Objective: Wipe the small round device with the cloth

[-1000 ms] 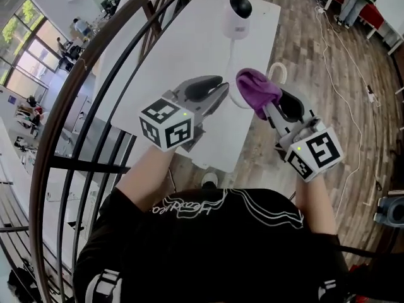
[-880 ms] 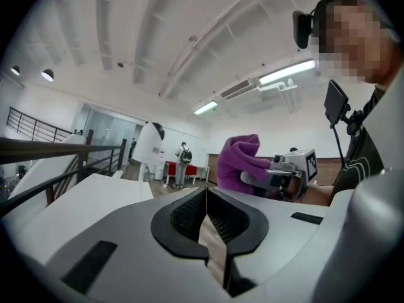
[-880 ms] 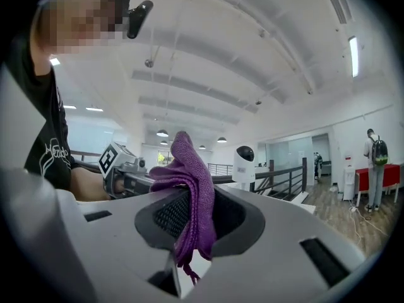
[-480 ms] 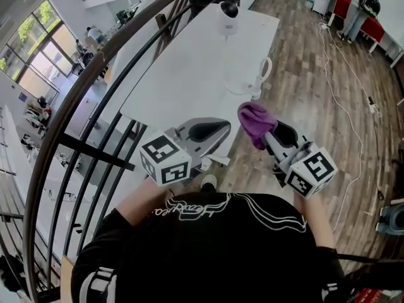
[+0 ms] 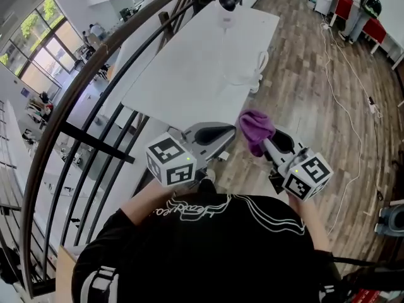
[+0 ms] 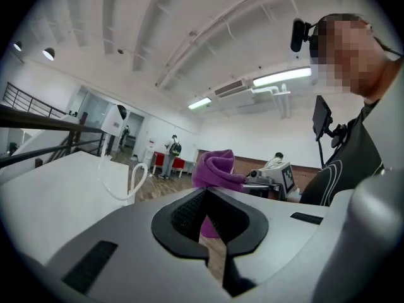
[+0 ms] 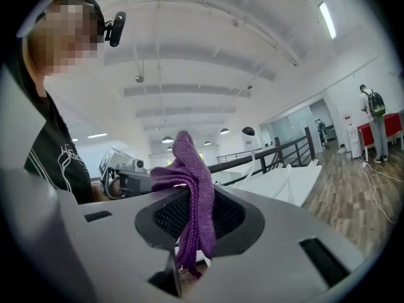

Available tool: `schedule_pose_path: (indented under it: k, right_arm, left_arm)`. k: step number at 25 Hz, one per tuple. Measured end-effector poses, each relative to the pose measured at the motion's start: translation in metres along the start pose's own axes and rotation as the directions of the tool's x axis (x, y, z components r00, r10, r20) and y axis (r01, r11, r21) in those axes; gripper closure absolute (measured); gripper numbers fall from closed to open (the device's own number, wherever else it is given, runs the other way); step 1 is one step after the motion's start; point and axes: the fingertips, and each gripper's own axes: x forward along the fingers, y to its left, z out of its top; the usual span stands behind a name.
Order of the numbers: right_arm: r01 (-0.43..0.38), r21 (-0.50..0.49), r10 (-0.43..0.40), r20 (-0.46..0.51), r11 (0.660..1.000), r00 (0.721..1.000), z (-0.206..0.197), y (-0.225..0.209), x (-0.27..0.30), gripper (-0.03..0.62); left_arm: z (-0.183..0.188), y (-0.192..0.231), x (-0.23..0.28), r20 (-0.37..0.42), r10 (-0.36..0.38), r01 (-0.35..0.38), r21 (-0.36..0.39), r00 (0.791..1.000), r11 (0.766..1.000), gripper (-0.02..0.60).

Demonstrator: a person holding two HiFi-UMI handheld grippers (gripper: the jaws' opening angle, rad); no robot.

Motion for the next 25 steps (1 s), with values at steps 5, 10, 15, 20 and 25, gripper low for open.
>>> schedule_pose_path:
  k: [5,10,15,20,25]
  right_arm:
    - [-0.010,0.002,0.010,0.003,1.000,1.000,0.000,0.008,-0.002,0.522]
    - [-0.016,0.012,0.016,0.011,1.000,1.000,0.003,0.010,-0.005,0.522]
    - [-0.019,0.016,0.019,0.017,1.000,1.000,0.004,0.012,-0.008,0.522]
    - [-0.024,0.022,0.023,0.018,0.999,1.000,0.001,0.012,-0.016,0.522]
    - [-0.025,0.026,0.025,0.021,0.999,0.999,0.002,0.012,-0.020,0.522]
  left_arm:
    - [-0.002,-0.008,-0.001,0.006,0.018,-0.018,-0.001,1.000,1.000,0.574]
    - [0.000,-0.012,-0.004,0.011,0.031,-0.031,0.002,0.999,1.000,0.574]
    - [-0.001,-0.016,-0.005,0.009,0.034,-0.034,-0.006,0.999,0.999,0.574]
    - [-0.003,-0.024,0.000,0.010,0.033,-0.033,-0.011,0.999,0.999,0.574]
    - [0.000,-0.027,0.003,0.010,0.036,-0.036,-0.009,0.999,0.999,0.574]
